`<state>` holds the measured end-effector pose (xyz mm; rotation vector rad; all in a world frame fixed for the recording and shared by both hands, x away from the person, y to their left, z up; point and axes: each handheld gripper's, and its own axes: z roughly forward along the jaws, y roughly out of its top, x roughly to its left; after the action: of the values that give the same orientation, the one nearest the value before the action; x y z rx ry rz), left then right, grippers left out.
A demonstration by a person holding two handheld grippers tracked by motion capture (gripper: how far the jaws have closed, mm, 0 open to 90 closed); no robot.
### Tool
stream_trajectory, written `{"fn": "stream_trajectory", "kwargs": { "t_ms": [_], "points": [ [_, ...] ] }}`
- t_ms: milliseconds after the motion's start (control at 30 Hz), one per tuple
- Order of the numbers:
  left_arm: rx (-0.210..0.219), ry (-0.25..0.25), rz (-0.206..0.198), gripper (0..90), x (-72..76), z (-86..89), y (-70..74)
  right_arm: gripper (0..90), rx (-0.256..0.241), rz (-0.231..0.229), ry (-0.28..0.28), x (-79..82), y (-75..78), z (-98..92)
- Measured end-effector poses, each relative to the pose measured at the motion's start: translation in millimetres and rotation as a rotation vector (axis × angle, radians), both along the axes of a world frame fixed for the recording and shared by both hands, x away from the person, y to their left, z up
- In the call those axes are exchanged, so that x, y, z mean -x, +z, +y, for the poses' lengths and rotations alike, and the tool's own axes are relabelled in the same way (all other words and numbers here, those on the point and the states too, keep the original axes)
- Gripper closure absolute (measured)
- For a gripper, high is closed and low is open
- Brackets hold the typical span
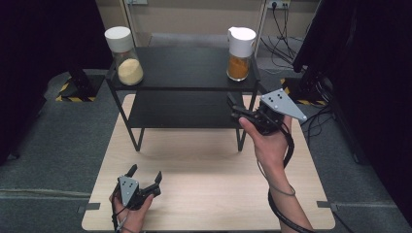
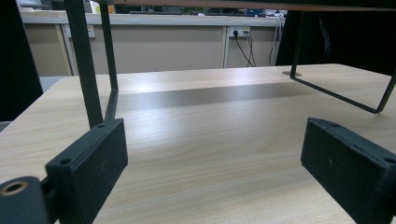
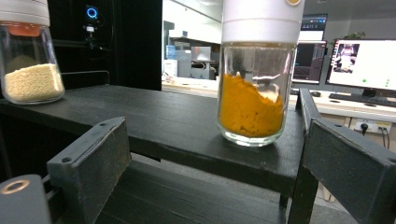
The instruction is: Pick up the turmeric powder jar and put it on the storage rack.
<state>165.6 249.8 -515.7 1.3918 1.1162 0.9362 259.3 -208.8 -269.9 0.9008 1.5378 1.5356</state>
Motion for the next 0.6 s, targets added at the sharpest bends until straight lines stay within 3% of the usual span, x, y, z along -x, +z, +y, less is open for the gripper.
{"fn": "stream_trajectory", "kwargs": {
  "t_ms": [600],
  "points": [
    [-0.002,0.001,-0.002,6.9,0.2,-0.5,-0.2,7.3,0.035,0.024,0.035,17.2,-26.5,-15.7]
  ]
}}
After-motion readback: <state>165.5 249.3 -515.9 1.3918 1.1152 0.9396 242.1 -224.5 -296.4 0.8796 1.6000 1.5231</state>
